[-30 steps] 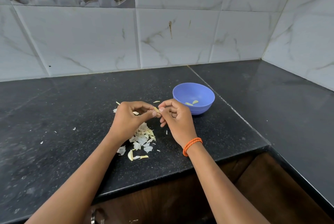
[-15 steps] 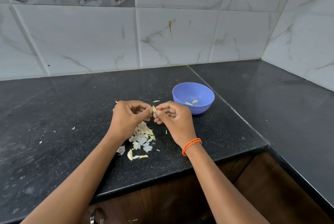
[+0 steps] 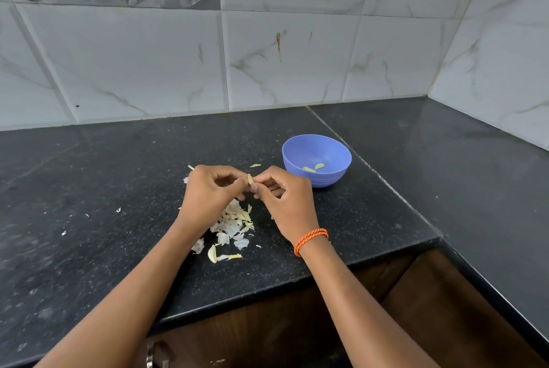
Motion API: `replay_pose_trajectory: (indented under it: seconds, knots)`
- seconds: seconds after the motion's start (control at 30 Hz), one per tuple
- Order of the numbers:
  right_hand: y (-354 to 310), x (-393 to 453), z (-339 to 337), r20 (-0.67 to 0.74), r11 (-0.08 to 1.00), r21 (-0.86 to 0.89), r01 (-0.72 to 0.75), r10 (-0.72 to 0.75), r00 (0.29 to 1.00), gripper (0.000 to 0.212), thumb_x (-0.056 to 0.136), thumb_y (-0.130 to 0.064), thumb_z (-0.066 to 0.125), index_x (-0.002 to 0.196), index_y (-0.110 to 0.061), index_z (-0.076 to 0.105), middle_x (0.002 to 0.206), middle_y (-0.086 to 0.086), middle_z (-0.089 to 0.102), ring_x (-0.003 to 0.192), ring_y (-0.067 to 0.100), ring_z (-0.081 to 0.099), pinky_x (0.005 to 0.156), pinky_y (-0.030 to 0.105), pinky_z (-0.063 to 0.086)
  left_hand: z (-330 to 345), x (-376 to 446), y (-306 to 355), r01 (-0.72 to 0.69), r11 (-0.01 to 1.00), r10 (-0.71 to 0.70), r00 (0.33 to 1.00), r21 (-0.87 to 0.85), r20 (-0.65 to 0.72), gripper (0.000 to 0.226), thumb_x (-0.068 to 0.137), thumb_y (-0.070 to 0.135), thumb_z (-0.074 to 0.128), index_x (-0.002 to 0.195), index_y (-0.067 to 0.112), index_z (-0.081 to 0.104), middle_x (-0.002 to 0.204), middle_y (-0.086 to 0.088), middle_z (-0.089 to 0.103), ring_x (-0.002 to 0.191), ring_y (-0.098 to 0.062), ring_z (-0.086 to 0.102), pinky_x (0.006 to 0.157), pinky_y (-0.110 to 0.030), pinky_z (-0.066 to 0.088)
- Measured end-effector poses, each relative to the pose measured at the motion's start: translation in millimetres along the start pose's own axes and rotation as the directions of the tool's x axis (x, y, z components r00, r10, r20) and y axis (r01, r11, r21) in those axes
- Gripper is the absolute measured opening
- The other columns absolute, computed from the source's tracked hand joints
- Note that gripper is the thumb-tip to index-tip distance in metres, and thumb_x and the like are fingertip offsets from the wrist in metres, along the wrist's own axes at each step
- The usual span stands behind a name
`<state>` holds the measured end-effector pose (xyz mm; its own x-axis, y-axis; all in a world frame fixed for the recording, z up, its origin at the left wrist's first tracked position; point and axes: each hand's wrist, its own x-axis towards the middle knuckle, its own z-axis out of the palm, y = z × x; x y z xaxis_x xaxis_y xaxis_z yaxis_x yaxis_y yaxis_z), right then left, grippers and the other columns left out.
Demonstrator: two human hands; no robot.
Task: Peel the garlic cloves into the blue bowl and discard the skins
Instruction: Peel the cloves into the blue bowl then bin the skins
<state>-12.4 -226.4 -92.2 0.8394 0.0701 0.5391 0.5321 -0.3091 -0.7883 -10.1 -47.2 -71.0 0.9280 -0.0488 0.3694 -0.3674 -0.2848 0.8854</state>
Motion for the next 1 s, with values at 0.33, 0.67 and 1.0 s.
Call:
replay_pose_trajectory:
  seconds: [0.33,0.67,1.0]
  knots:
    - [1.2,2.1,-1.9,0.031,0.982,0.150,-0.112,0.109,0.994,0.011,0.102,-0.003,0.066,0.104,-0.005,0.077,0.083,0.008,0.078,0.073,0.023,0.076,0.070,0.034,0.065,0.9,1.7,-2.4,0.005,0.999,-0.004,1.000,-0.034,0.027,0.014,0.096,0.002,0.076,0.088,0.010,0.084,0.081,-0.004,0.081,0.069,-0.018,0.073,0.062,-0.020,0.053]
    - [4.7,1.9,-3.1,-0.053,0.993,0.098,-0.060,0.065,0.996,0.014,0.102,-0.012,0.071,0.110,-0.012,0.082,0.106,0.000,0.075,0.094,0.021,0.074,0.073,0.037,0.066,0.9,2.9,-2.5,0.135,0.979,-0.122,0.988,-0.155,0.092,0.013,0.100,0.016,0.075,0.093,0.007,0.082,0.084,-0.013,0.076,0.068,-0.026,0.071,0.052,-0.031,0.048]
    - [-6.7,0.5,-3.1,-0.077,1.000,0.000,0.016,-0.016,0.997,0.007,0.096,-0.008,0.076,0.101,-0.013,0.075,0.099,-0.006,0.075,0.092,0.012,0.072,0.072,0.022,0.058,-1.4,3.6,1.1,0.091,0.987,-0.080,0.993,-0.131,0.087,0.010,0.099,0.002,0.071,0.091,0.001,0.077,0.075,-0.009,0.069,0.056,-0.014,0.058,0.053,-0.011,0.040]
